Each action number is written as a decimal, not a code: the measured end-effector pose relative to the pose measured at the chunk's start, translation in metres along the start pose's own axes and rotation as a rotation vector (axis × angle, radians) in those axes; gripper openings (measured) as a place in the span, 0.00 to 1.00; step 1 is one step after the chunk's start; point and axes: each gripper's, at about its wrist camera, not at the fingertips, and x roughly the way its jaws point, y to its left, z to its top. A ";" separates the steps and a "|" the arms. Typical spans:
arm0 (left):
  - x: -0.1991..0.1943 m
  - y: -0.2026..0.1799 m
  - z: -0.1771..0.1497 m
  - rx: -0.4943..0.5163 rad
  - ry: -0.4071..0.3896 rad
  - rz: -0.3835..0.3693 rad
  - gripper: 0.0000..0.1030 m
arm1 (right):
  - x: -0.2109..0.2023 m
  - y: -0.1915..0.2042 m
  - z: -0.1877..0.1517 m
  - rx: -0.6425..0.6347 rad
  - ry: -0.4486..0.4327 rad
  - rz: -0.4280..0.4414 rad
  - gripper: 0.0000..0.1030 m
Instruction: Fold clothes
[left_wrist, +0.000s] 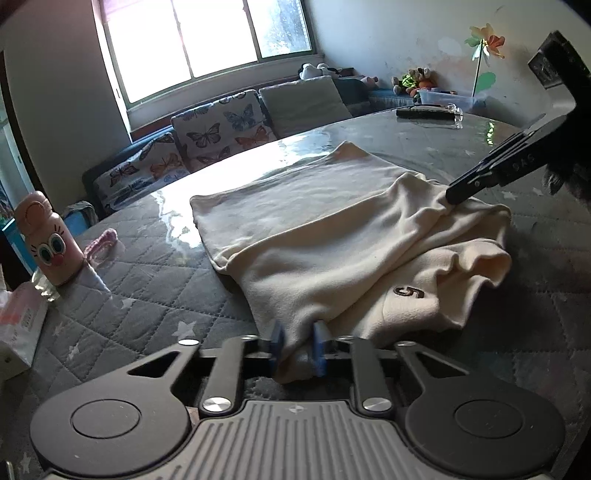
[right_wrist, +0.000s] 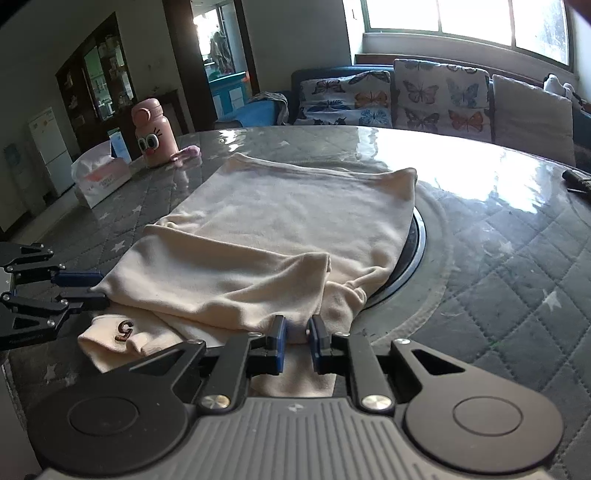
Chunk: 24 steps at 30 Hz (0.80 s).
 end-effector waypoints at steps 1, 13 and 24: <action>-0.001 0.000 0.000 -0.003 -0.006 0.002 0.11 | -0.003 0.001 0.000 -0.001 -0.007 0.001 0.03; -0.001 0.007 -0.006 -0.046 -0.005 0.008 0.10 | -0.033 0.009 -0.013 -0.001 0.015 0.030 0.03; -0.017 0.033 0.004 -0.043 -0.005 0.018 0.11 | -0.022 0.000 0.010 -0.019 -0.023 -0.004 0.18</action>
